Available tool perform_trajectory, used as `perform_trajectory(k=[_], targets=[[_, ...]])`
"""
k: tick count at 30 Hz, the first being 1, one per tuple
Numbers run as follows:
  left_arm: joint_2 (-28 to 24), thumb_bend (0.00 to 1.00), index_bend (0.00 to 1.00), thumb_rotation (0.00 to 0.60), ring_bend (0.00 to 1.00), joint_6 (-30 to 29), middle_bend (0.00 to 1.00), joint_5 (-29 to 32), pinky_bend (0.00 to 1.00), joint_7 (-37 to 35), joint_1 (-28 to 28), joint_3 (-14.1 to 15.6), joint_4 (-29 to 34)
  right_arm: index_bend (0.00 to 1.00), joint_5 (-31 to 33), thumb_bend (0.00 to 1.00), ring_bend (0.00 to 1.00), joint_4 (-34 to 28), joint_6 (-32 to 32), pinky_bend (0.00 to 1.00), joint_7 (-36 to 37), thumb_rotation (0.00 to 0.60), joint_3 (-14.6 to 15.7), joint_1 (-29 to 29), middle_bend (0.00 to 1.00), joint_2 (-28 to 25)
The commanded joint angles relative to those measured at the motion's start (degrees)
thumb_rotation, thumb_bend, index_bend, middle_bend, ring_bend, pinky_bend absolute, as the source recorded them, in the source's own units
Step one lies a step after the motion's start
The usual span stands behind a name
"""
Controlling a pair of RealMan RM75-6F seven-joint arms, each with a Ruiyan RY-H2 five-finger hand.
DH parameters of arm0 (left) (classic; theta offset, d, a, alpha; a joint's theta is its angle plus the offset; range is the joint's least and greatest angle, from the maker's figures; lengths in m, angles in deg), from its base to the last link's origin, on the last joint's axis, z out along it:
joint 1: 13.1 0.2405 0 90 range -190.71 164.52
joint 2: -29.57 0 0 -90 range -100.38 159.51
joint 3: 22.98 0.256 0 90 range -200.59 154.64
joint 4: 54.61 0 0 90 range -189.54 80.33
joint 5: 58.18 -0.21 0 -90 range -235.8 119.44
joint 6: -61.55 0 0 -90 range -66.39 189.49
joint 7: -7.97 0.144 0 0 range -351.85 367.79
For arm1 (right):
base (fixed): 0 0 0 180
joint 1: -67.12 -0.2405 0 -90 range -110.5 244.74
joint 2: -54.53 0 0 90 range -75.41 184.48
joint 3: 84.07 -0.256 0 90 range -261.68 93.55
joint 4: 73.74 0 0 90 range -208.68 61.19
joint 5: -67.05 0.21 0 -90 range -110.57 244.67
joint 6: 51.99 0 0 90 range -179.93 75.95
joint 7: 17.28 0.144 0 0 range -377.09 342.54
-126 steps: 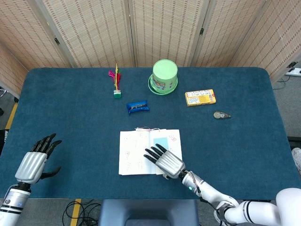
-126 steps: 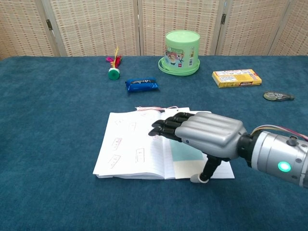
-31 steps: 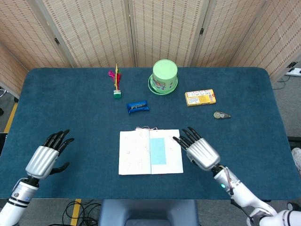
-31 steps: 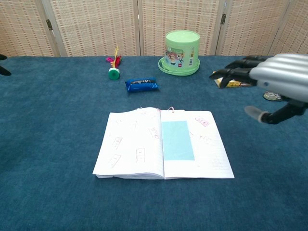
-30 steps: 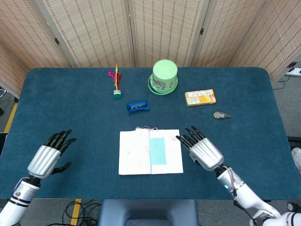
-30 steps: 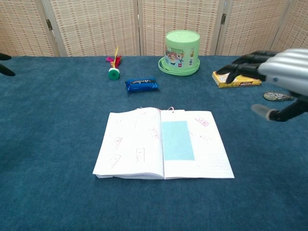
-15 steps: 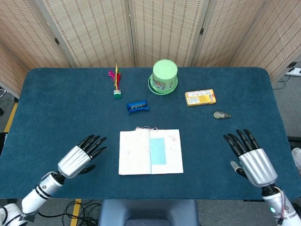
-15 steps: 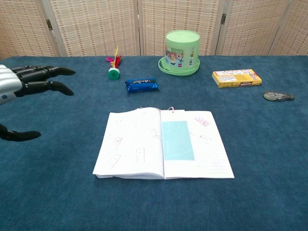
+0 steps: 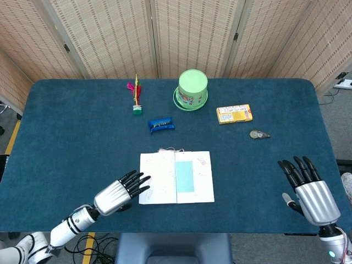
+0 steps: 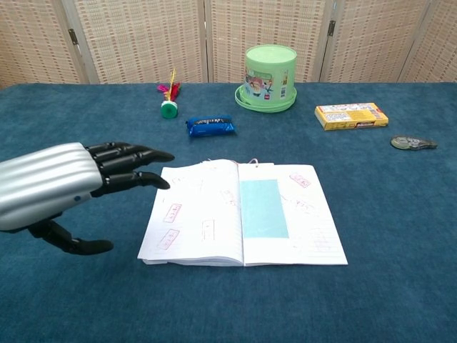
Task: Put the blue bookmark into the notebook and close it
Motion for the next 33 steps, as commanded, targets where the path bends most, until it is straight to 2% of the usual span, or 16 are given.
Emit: perform_trajectory(k=[1, 13, 33], targets=[[2.2, 0.26, 0.15, 0.6, 0.0, 1.6, 0.0, 0.1, 0.15, 1.6, -1.0, 0.4, -1.3, 0.0, 0.0, 0.2, 0.0, 0.2, -0.3, 0.0, 0.3, 0.6, -0.3, 0.3, 0.13, 0.1], [8.0, 0.26, 0.11, 0.6, 0.0, 5.6, 0.0, 4.3, 0.15, 3.7, -2.9, -0.3, -4.2, 0.0, -0.4, 0.2, 0.0, 0.4, -0.6, 0.0, 1.2, 0.6, -1.7, 1.6, 0.13, -0.3], [10.8, 0.26, 0.11, 0.6, 0.0, 7.7, 0.0, 8.8, 0.15, 6.6, -3.2, 0.5, -4.8, 0.0, -0.8, 0.2, 0.0, 1.3, -0.8, 0.0, 2.7, 0.6, -3.3, 3.2, 0.13, -0.5]])
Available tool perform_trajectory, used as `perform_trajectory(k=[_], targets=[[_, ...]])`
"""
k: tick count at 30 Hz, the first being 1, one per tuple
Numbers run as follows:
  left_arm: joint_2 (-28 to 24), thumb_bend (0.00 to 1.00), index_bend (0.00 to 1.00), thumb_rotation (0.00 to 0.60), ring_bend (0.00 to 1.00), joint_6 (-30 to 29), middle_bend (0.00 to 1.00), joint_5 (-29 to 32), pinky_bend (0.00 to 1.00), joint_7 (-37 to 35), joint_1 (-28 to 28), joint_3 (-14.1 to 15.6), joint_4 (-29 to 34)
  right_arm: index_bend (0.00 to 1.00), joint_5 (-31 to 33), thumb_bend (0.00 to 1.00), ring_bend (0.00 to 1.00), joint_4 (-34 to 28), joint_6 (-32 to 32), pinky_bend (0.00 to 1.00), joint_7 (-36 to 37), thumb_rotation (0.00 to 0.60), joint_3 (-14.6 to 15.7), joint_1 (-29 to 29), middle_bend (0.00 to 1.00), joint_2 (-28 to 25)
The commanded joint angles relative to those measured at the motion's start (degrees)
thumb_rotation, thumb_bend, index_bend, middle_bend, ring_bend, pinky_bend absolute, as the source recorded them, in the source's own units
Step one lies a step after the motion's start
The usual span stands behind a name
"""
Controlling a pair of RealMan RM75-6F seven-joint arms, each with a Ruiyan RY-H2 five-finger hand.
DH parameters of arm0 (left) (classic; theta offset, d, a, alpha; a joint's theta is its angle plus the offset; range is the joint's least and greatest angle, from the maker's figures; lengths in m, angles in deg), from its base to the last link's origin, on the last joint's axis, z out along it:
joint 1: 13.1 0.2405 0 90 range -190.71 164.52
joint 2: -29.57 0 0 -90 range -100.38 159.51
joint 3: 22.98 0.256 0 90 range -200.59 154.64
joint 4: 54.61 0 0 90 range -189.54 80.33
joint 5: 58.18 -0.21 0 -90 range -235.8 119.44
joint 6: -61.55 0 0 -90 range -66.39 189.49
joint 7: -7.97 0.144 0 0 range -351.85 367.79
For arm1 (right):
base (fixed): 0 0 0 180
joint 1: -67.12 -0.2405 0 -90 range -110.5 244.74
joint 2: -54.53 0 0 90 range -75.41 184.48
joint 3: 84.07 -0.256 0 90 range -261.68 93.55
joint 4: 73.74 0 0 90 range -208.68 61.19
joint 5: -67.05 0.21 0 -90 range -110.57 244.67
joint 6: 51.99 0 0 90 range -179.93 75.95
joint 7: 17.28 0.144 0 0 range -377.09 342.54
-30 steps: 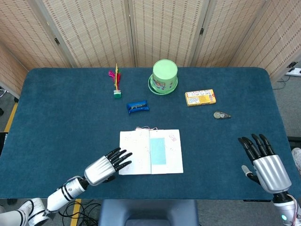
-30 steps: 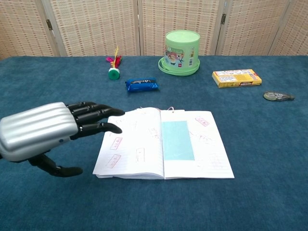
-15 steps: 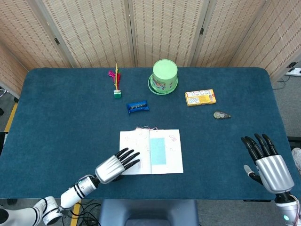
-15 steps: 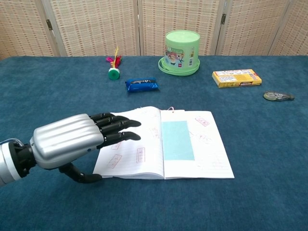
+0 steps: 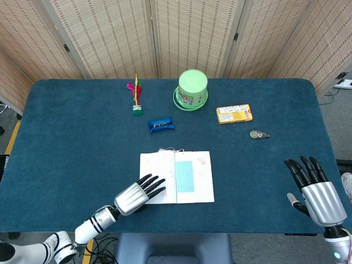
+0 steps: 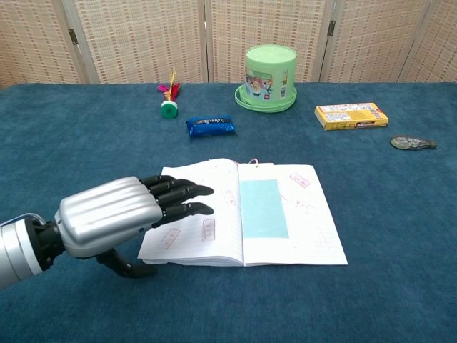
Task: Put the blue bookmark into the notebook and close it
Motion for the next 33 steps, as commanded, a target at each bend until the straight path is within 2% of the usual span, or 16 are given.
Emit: perform_trajectory(k=[1, 7, 16, 28, 33], targets=[[0.4, 0.26, 0.11, 0.6, 0.0, 0.6, 0.0, 1.0, 0.15, 0.3, 0.1, -0.1, -0.5, 0.0, 0.1, 0.2, 0.0, 0.2, 0.0, 0.0, 0.3, 0.6, -0.2, 0.2, 0.13, 0.0], [1.3, 0.26, 0.11, 0.6, 0.0, 0.6, 0.0, 2.7, 0.15, 0.3, 0.2, -0.6, -2.0, 0.0, 0.0, 0.19, 0.0, 0.6, -0.2, 0.0, 0.8, 0.6, -0.6, 0.4, 0.13, 0.1], [4.8, 0.26, 0.19, 0.6, 0.0, -2.2, 0.01, 2.6, 0.15, -2.7, -0.1, -1.0, -7.5, 0.0, 0.1, 0.2, 0.0, 1.0, -0.5, 0.0, 1.3, 0.6, -1.0, 0.7, 0.13, 0.2], [9.7, 0.26, 0.41, 0.6, 0.07, -9.7, 0.15, 0.2, 0.15, -11.3, -1.6, -1.3, -17.0, 0.0, -0.1, 0.2, 0.0, 1.7, -0.3, 0.0, 2.2, 0.6, -1.5, 1.2, 0.13, 0.1], [11.2, 0.34, 0.46, 0.6, 0.09, -13.1, 0.19, -0.8, 0.15, -14.5, -2.7, -1.6, -19.9, 0.0, -0.2, 0.19, 0.0, 1.8, -0.1, 0.0, 2.6, 0.6, -1.6, 1.4, 0.13, 0.0]])
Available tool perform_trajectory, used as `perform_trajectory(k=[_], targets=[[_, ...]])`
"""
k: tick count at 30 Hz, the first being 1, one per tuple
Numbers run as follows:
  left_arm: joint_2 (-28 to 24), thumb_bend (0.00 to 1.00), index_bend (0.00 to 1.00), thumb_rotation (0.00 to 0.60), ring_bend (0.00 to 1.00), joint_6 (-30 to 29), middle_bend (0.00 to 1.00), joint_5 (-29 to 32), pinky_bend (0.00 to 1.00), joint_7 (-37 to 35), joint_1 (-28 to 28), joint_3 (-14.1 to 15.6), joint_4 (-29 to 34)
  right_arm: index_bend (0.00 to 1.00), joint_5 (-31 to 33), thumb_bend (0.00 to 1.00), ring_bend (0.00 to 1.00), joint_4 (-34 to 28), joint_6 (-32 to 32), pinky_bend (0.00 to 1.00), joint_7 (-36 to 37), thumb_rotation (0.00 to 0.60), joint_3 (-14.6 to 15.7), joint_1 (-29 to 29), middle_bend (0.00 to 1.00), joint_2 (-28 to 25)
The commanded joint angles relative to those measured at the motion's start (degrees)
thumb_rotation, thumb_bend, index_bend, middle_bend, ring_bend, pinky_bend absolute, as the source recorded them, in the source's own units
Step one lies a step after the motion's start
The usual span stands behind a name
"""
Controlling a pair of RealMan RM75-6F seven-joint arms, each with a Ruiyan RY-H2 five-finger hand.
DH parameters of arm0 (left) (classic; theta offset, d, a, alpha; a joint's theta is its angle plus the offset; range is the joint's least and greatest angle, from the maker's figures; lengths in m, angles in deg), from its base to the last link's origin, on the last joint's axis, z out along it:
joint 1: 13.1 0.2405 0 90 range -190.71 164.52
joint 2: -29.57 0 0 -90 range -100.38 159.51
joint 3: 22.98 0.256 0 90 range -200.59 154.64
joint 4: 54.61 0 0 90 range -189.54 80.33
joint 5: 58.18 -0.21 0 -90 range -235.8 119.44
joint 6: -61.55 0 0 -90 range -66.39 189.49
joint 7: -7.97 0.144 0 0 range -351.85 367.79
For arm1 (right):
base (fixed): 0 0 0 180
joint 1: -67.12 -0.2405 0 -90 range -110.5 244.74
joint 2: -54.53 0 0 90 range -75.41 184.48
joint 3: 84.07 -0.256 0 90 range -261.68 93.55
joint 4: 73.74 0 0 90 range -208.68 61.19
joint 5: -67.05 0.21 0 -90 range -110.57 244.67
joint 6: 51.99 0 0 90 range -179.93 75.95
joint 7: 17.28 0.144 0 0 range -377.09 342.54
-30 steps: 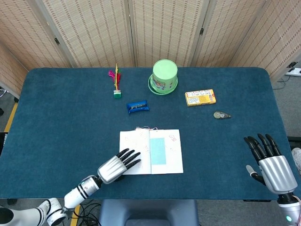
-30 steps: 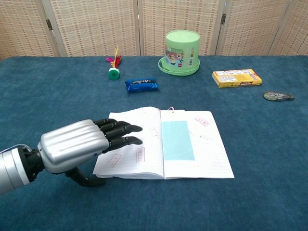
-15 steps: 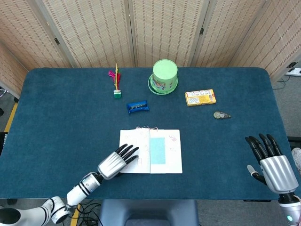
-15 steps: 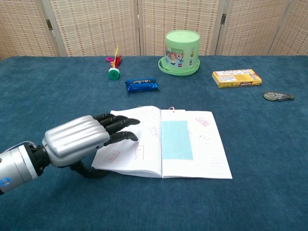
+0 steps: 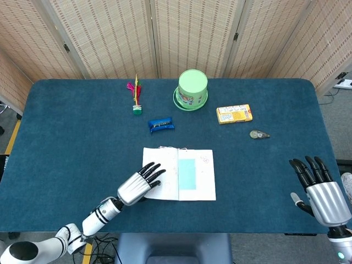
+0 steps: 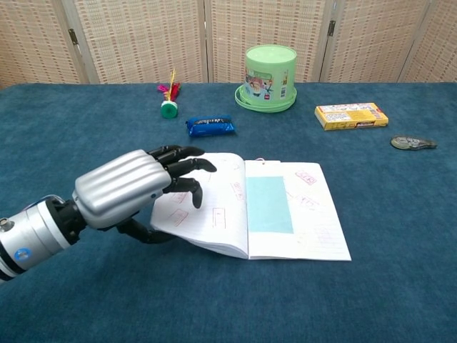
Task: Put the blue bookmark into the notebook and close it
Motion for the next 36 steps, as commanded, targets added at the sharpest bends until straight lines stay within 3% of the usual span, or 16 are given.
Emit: perform_trajectory(k=[1, 10, 18, 23, 29, 36], targets=[[0.9, 0.36, 0.48, 0.6, 0.1, -1.7, 0.2, -0.7, 0.15, -1.8, -1.0, -0.2, -1.4, 0.0, 0.0, 0.2, 0.0, 0.1, 0.1, 0.0, 0.2, 0.6, -0.1, 0.1, 0.13, -0.1], [0.8, 0.46, 0.63, 0.6, 0.1, -4.4, 0.22, -0.7, 0.15, -2.3, -1.6, -0.4, -1.3, 0.0, 0.0, 0.19, 0.0, 0.6, 0.2, 0.0, 1.1, 0.6, -0.4, 0.3, 0.13, -0.2], [-2.5, 0.46, 0.67, 0.6, 0.1, -7.5, 0.24, -0.7, 0.15, -1.5, 0.4, 0.8, 0.9, 0.0, -0.6, 0.19, 0.0, 1.2, -0.7, 0.0, 1.9, 0.6, -0.6, -0.4, 0.13, 0.3], [-6.2, 0.46, 0.68, 0.6, 0.1, -9.4, 0.24, -1.6, 0.15, 0.0, 2.7, 3.2, 2.6, 0.0, -1.3, 0.19, 0.0, 1.1, -1.3, 0.0, 1.7, 0.6, -0.7, -1.0, 0.13, 0.6], [-9.3, 0.46, 0.69, 0.6, 0.1, -10.4, 0.24, -6.5, 0.15, 5.9, 1.3, 5.5, 3.4, 0.0, -1.9, 0.19, 0.0, 1.0, -1.2, 0.0, 1.5, 0.6, -0.5, -1.0, 0.13, 0.7], [-12.3, 0.46, 0.68, 0.6, 0.1, -9.3, 0.24, -12.1, 0.15, 14.1, -3.8, 5.0, 8.1, 0.0, -2.2, 0.18, 0.0, 1.1, 0.0, 0.0, 1.6, 0.6, -0.2, -0.1, 0.13, 0.7]])
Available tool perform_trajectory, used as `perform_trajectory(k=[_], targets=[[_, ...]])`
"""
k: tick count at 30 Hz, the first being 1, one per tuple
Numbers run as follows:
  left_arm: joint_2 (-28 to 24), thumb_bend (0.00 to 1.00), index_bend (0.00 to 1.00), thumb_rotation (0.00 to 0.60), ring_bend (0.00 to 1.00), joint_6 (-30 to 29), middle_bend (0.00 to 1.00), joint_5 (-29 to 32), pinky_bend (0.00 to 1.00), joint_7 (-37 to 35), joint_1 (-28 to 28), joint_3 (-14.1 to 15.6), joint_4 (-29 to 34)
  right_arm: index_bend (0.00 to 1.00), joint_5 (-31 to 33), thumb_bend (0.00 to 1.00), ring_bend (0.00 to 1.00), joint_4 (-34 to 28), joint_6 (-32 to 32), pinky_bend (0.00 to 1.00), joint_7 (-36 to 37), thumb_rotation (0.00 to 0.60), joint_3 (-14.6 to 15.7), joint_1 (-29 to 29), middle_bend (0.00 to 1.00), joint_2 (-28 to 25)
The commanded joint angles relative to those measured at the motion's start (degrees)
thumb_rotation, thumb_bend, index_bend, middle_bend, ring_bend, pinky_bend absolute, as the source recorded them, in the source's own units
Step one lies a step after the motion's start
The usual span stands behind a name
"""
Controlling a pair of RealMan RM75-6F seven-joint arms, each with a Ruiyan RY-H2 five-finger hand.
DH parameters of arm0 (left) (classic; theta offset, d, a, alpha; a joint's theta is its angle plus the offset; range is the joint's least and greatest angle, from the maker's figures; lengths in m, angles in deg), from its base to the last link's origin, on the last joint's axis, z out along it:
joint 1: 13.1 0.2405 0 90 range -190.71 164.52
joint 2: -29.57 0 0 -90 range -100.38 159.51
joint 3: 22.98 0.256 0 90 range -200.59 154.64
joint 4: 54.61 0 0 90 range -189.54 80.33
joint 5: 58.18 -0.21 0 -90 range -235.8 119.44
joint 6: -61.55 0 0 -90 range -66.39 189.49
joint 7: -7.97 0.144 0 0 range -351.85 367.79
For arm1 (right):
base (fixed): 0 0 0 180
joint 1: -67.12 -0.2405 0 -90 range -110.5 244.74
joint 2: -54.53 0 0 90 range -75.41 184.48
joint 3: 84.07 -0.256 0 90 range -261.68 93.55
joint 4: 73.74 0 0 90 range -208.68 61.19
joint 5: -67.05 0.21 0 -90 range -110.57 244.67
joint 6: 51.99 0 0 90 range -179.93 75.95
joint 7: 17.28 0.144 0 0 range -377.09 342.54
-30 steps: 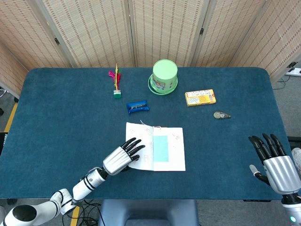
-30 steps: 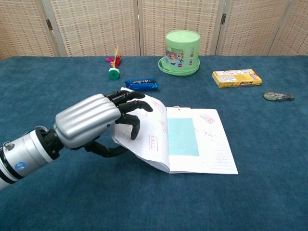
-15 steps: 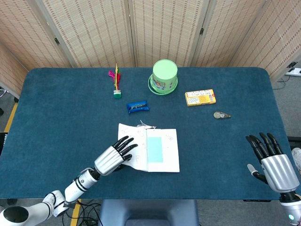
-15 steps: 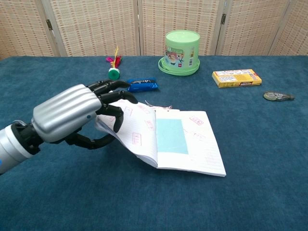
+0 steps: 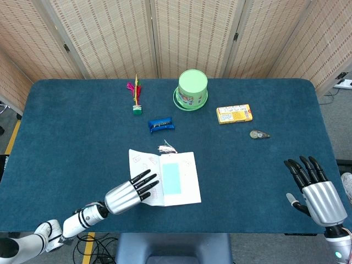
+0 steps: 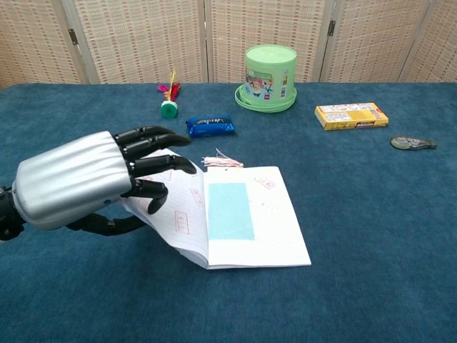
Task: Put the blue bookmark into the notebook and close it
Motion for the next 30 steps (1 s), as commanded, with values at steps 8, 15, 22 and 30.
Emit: perform_trajectory(k=[8, 15, 22, 30], targets=[[-4.2, 0.46, 0.62, 0.6, 0.1, 5.0, 0.23, -4.3, 0.15, 9.8, -6.9, -2.5, 9.3, 0.0, 0.2, 0.18, 0.0, 0.8, 1.6, 0.0, 1.0, 0.6, 0.2, 1.3, 0.13, -0.1], [-4.1, 0.45, 0.53, 0.6, 0.1, 9.8, 0.2, -4.6, 0.15, 14.5, -9.9, -4.3, 10.7, 0.0, 0.4, 0.18, 0.0, 1.6, 2.4, 0.0, 1.8, 0.6, 0.1, 1.9, 0.13, 0.0], [-3.1, 0.33, 0.35, 0.6, 0.07, 13.0, 0.14, -2.7, 0.15, 16.3, -11.7, -6.5, 10.6, 0.0, 0.5, 0.17, 0.0, 2.0, 3.4, 0.0, 2.4, 0.6, 0.0, 2.5, 0.13, 0.0], [0.9, 0.27, 0.21, 0.6, 0.06, 13.1, 0.1, 2.3, 0.15, 14.4, -10.9, -9.1, 10.4, 0.0, 0.2, 0.16, 0.0, 1.8, 4.2, 0.0, 2.3, 0.6, -0.1, 3.0, 0.12, -0.1]])
